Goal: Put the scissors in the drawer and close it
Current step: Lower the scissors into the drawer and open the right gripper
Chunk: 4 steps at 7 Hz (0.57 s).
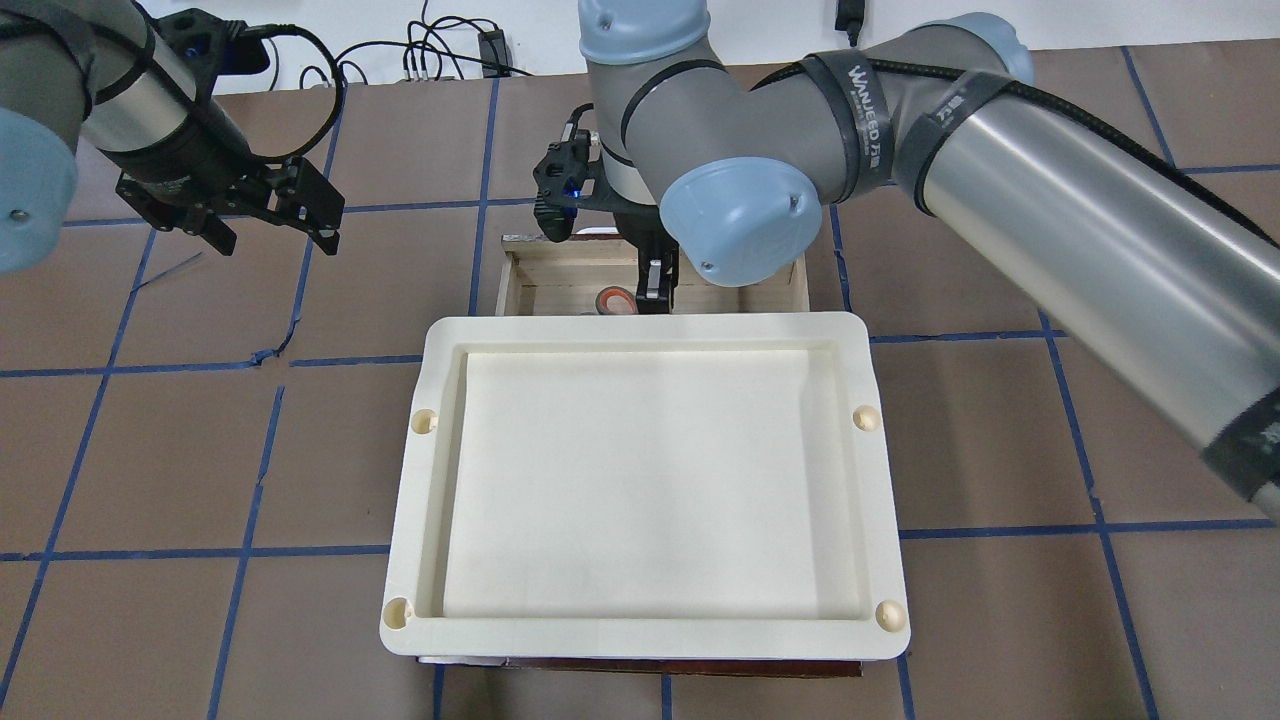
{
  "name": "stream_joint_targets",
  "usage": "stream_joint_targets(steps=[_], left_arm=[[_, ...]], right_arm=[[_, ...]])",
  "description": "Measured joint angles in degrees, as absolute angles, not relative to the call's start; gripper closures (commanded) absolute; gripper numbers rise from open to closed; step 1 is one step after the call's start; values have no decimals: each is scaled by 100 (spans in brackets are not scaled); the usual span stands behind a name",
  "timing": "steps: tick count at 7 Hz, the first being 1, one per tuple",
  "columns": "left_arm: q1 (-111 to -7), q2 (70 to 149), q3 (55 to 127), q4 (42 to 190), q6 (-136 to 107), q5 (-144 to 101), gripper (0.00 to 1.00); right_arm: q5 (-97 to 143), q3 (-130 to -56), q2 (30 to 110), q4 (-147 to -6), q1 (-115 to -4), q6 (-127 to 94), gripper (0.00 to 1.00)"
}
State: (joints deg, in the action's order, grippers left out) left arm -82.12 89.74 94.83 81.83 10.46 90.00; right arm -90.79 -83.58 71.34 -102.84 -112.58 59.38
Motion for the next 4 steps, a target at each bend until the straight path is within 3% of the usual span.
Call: stream_joint_targets(steps=[4], left_arm=[[-8212, 8974, 9483, 8182, 1046, 9002, 0]], right_arm=[[-9371, -8209, 8043, -9695, -10357, 4433, 21]])
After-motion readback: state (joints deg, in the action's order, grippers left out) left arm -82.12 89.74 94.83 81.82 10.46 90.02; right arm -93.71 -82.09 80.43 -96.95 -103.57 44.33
